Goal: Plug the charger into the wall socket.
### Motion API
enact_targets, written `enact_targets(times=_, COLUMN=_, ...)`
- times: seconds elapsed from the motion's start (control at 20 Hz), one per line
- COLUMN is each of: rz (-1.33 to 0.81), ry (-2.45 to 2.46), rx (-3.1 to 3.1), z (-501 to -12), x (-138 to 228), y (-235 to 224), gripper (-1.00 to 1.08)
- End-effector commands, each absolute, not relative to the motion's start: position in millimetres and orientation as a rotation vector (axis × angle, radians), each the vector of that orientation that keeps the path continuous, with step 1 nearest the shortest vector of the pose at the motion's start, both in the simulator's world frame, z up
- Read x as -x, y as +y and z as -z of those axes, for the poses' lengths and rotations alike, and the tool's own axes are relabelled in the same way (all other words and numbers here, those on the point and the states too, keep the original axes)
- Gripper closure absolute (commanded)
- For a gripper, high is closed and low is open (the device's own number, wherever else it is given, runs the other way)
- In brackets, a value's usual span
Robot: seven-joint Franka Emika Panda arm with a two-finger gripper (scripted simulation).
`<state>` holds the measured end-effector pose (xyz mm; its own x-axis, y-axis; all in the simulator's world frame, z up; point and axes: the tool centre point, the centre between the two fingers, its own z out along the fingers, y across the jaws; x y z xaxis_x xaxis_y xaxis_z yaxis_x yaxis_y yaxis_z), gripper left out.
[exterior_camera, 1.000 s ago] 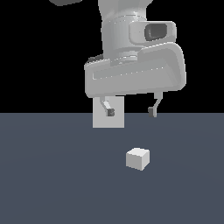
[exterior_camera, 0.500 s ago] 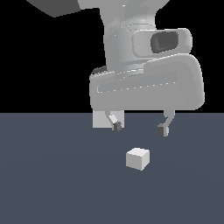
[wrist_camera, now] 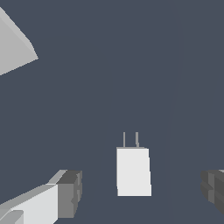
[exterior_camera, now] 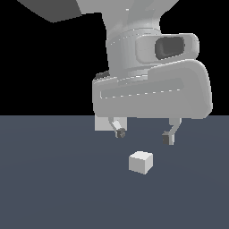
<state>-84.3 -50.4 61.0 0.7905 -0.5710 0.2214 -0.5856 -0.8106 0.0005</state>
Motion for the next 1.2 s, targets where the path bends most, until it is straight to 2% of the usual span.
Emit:
enact_targets(times=0.0, rz=-0.325, ry=-0.941, rx=-2.907, z=-56, x=85, y=-50, gripper=-0.92)
enact_targets(times=0.75, rz=-0.325, ry=-0.947, rx=-2.906, z=-12, x=85, y=-50, gripper=-0.92)
enact_targets(times=0.8, rz=-0.325, ry=-0.947, rx=-2.906, z=-12, x=85, y=-50, gripper=1.08)
enact_targets(times=1.15, rz=-0.325, ry=-0.947, rx=-2.906, z=-12, x=85, y=-50, gripper=1.08)
